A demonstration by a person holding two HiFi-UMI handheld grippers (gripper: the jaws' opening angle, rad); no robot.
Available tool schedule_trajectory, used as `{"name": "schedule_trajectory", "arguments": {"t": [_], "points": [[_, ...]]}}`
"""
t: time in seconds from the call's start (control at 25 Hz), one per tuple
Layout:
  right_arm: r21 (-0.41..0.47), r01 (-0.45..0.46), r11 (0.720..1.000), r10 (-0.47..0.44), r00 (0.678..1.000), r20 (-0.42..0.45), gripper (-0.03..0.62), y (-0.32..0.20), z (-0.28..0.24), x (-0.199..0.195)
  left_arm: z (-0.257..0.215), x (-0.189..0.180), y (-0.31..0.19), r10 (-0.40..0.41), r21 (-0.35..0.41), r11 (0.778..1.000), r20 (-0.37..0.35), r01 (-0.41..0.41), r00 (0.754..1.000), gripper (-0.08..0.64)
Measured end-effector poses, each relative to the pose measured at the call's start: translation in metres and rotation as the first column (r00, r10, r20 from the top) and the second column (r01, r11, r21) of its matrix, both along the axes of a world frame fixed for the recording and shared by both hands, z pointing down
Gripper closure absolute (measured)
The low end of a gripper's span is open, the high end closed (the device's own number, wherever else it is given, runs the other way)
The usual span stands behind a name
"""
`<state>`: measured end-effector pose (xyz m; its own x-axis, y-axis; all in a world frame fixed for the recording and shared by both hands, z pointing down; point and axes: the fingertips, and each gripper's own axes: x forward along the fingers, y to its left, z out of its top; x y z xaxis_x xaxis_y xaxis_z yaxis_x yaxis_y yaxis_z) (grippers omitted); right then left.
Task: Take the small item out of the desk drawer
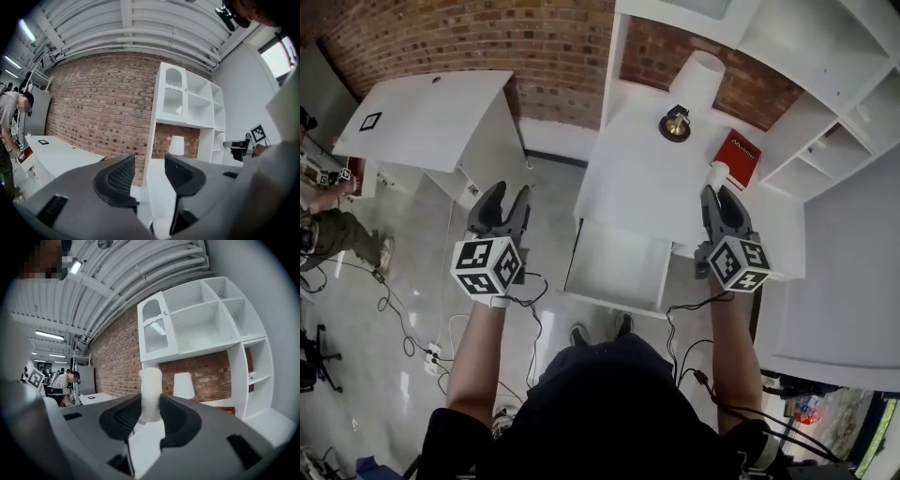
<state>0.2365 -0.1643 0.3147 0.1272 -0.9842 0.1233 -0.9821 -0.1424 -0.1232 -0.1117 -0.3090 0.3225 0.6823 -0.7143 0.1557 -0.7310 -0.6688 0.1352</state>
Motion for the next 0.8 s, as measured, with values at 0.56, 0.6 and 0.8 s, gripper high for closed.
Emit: {"name": "schedule_trajectory", "arguments": {"t": [0.56, 0.6, 0.8], "points": [[-0.137, -0.153, 0.979, 0.167, 0.981, 0.094, 0.471, 0.015, 0.065, 0.078, 0.043, 0.052, -0.002, 0.089, -0.067, 0.994, 0.067, -0.084, 0.994, 0.360], [-0.146, -0.153, 0.977, 0.168, 0.981, 0.099, 0.471, 0.011, 0.070, 0.084, 0.046, 0.055, -0.005, 0.084, -0.072, 0.994, 0.070, -0.079, 0.994, 0.360], [-0.209, -0.127, 0.970, 0.153, 0.982, 0.113, 0.469, -0.010, 0.104, 0.112, 0.062, 0.073, -0.021, 0.052, -0.104, 0.994, 0.079, -0.043, 0.996, 0.360]]}}
